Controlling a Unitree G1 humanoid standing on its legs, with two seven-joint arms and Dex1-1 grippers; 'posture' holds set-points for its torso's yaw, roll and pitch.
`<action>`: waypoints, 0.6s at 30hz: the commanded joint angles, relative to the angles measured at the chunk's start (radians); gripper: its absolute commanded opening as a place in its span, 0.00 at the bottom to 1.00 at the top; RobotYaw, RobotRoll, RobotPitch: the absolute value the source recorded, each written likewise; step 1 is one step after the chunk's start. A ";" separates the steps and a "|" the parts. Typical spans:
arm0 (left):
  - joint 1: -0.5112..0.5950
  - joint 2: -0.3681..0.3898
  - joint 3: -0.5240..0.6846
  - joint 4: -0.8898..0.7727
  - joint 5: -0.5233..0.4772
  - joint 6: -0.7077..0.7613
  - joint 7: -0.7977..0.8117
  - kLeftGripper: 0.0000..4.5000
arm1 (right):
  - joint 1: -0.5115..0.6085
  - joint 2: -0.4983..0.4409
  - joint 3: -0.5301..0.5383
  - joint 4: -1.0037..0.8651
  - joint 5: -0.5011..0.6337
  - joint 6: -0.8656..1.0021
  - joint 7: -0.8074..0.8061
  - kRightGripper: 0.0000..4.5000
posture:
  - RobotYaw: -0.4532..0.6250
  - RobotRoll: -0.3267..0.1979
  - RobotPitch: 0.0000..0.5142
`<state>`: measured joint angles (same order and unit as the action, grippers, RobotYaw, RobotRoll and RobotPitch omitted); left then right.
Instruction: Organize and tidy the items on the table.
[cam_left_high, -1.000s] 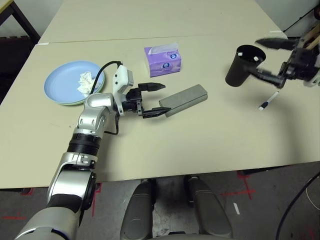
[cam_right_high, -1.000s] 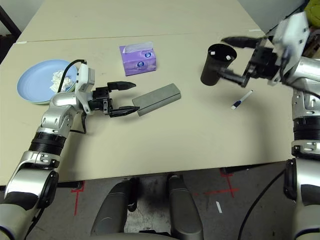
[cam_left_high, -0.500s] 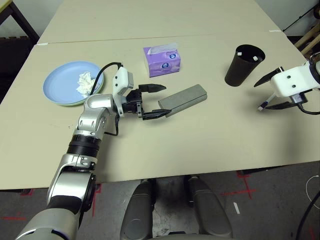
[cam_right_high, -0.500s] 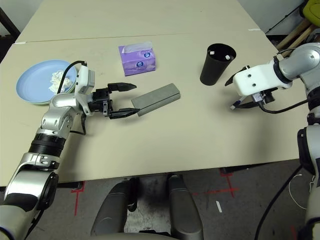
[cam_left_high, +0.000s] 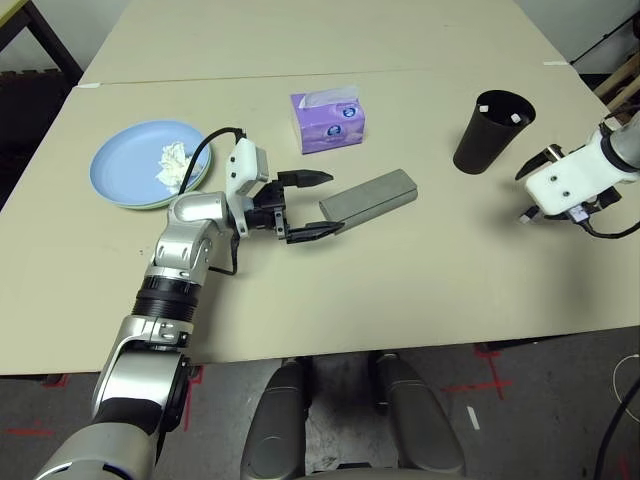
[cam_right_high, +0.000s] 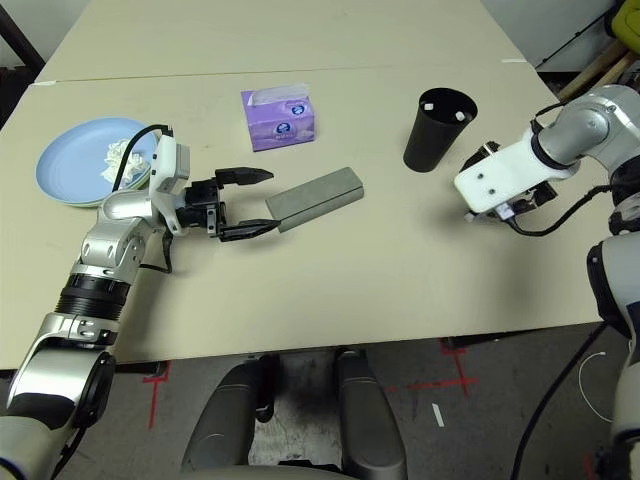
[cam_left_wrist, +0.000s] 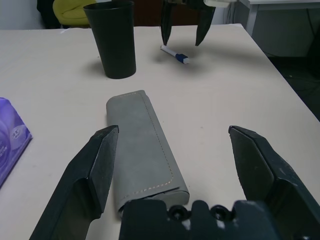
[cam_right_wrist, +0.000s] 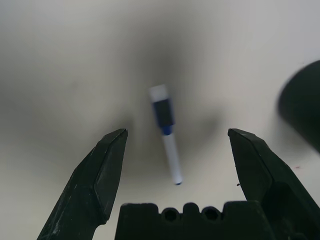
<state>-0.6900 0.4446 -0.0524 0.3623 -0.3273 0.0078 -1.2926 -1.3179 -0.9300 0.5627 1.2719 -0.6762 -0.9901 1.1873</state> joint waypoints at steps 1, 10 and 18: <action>0.010 0.005 -0.010 -0.015 -0.001 0.007 -0.006 1.00 | -0.020 -0.003 0.018 0.021 -0.021 -0.018 0.003 0.99 | 0.50 0.62 0.47; 0.028 0.011 -0.006 -0.040 -0.007 0.022 -0.002 1.00 | -0.026 0.011 0.035 0.037 -0.041 -0.026 0.008 0.99 | 0.51 0.62 0.47; 0.048 0.020 -0.001 -0.067 -0.012 0.038 0.004 1.00 | -0.022 0.025 0.026 0.047 -0.027 -0.038 0.028 0.99 | 0.52 0.62 0.50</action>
<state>-0.6574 0.4556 -0.0515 0.3233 -0.3295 0.0363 -1.2893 -1.3366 -0.9054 0.5898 1.3030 -0.7090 -1.0161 1.2035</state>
